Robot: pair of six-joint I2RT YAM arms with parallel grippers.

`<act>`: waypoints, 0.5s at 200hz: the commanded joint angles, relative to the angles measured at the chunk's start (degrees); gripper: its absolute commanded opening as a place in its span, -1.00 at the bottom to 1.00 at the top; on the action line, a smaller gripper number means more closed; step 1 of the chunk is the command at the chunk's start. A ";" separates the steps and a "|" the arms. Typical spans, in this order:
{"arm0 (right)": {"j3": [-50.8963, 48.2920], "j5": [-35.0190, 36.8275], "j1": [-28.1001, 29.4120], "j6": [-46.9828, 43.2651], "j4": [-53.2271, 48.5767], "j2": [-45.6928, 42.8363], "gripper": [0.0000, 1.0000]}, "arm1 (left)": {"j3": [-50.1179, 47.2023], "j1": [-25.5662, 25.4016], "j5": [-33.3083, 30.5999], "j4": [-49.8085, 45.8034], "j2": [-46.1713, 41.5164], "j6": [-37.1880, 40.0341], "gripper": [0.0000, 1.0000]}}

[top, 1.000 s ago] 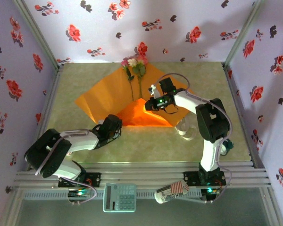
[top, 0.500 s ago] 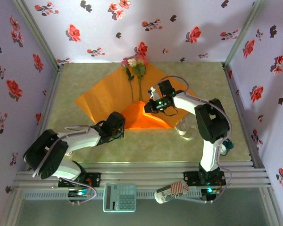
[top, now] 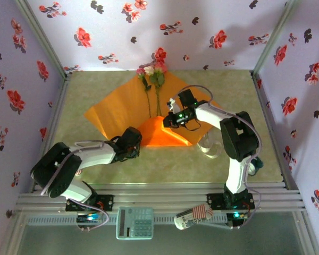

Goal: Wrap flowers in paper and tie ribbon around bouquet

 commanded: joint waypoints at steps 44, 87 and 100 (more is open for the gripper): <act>2.96 -0.79 -0.84 -0.98 -2.58 1.76 -1.00 | -1.78 1.03 -2.75 1.38 -0.37 2.18 -1.00; 4.00 -0.76 -1.05 -1.09 -3.36 2.80 -1.00 | -3.26 2.36 -4.45 -7.12 -7.32 4.71 -0.21; 4.14 -0.89 -1.12 -1.07 -3.24 2.93 -1.00 | -5.32 3.67 -4.30 -5.81 -8.08 4.79 -0.21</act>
